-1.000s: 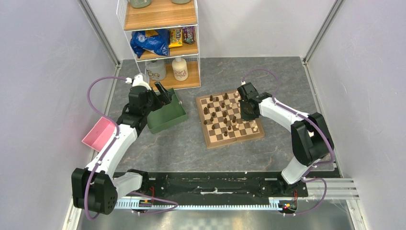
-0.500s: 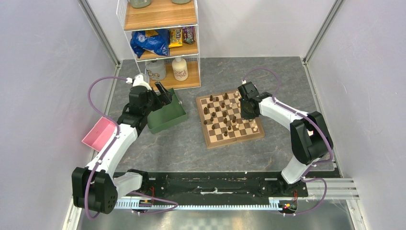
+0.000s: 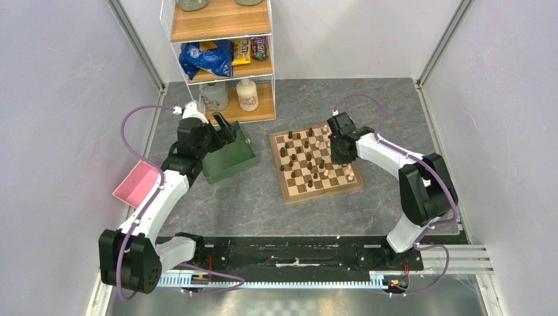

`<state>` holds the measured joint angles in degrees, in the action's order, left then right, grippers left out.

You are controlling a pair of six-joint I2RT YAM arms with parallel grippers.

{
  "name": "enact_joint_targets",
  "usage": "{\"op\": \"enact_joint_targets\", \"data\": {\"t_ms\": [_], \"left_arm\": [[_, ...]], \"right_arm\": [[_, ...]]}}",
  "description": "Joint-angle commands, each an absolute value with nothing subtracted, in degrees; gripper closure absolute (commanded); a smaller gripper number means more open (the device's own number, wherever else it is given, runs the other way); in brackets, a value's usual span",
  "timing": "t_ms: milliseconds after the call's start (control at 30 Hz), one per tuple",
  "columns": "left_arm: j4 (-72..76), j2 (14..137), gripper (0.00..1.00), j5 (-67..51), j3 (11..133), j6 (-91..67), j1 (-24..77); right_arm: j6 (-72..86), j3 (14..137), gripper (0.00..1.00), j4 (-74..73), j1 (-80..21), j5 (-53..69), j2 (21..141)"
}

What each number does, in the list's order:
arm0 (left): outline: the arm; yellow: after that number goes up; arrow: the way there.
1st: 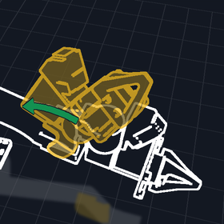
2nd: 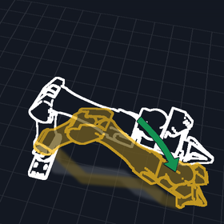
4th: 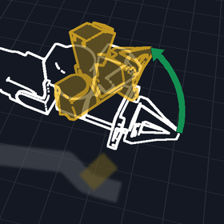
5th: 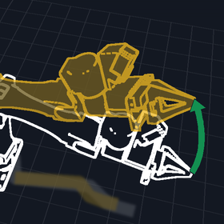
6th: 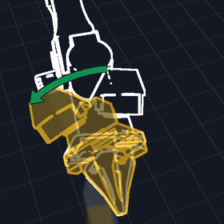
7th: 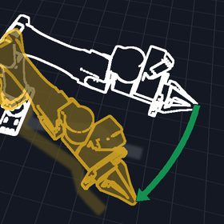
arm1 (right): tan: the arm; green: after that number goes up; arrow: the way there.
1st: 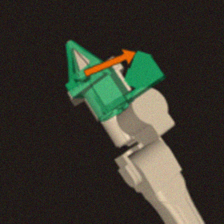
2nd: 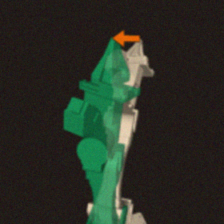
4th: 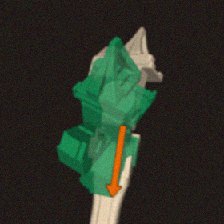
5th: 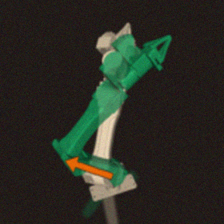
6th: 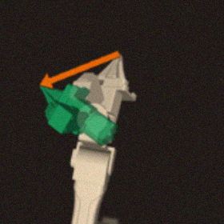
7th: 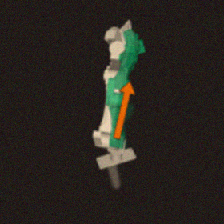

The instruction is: Set up the chess pieces on the board

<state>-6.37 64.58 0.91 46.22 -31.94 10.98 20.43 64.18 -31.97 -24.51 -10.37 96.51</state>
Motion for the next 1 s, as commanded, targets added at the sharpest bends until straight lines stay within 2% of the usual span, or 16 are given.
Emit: {"op": "enact_joint_targets", "data": {"t_ms": [0, 200, 333, 600, 967], "left_arm": [[-3.76, 64.75, 0.04, 0.18, 46.41, -33.4, 10.72], [-3.61, 64.73, 0.04, 0.18, 46.17, -33.49, 10.72], [-3.42, 64.8, 0.04, 0.18, 45.98, -33.52, 10.72], [-2.9, 65.2, 0.04, 0.18, 45.63, -33.71, 10.72], [-3.15, 64.24, 0.04, 0.18, 45.48, -33.49, 10.63]], "right_arm": [[20.13, 66.17, 0.71, -31.77, -24.23, -9.51, 95.01], [20.02, 66.95, 0.59, -31.99, -24.29, -8.53, 92.95], [19.88, 67.85, 0.54, -32.94, -24.34, -7.42, 91.38], [20.07, 71.06, 0.52, -33.51, -24.39, -4.79, 89.7], [20.22, 83.98, 0.54, -35.03, -25.1, -2.46, 103.18]]}}
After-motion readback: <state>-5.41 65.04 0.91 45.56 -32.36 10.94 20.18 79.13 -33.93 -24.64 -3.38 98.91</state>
